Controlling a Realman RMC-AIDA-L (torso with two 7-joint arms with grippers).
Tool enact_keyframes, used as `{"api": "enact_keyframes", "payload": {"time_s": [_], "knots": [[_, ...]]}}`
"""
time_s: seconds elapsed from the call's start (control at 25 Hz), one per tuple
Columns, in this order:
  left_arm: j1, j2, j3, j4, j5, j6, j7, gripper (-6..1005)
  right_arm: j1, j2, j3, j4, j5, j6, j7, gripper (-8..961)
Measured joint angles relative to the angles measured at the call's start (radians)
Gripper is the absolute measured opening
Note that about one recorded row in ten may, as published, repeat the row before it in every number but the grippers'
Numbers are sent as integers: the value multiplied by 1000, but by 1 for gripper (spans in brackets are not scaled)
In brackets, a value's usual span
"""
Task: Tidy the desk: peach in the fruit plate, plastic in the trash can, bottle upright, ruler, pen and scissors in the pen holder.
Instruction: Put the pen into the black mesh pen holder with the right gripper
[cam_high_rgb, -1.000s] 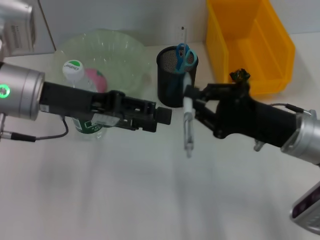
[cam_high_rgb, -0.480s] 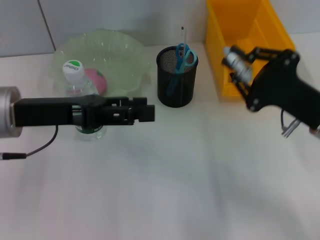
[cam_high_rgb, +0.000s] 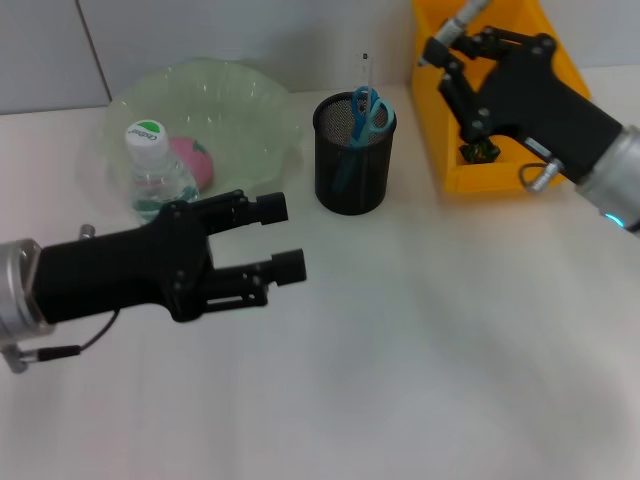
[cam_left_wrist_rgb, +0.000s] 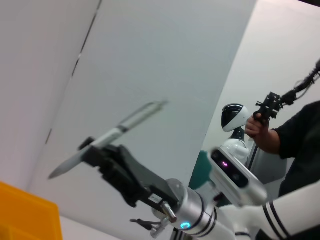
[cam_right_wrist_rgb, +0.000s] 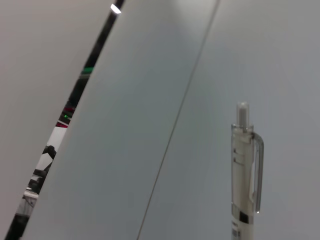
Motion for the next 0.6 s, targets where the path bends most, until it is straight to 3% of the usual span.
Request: {"api": "enact_keyframes", "payload": {"time_s": [0.2, 0.6], "knots": [[10, -1, 5, -93, -23, -24, 229, 784, 61, 2, -2, 26, -8, 96, 124, 140], [20, -4, 8, -211, -32, -165, 493, 785, 141, 5, -43, 70, -8, 300, 256, 140]]}}
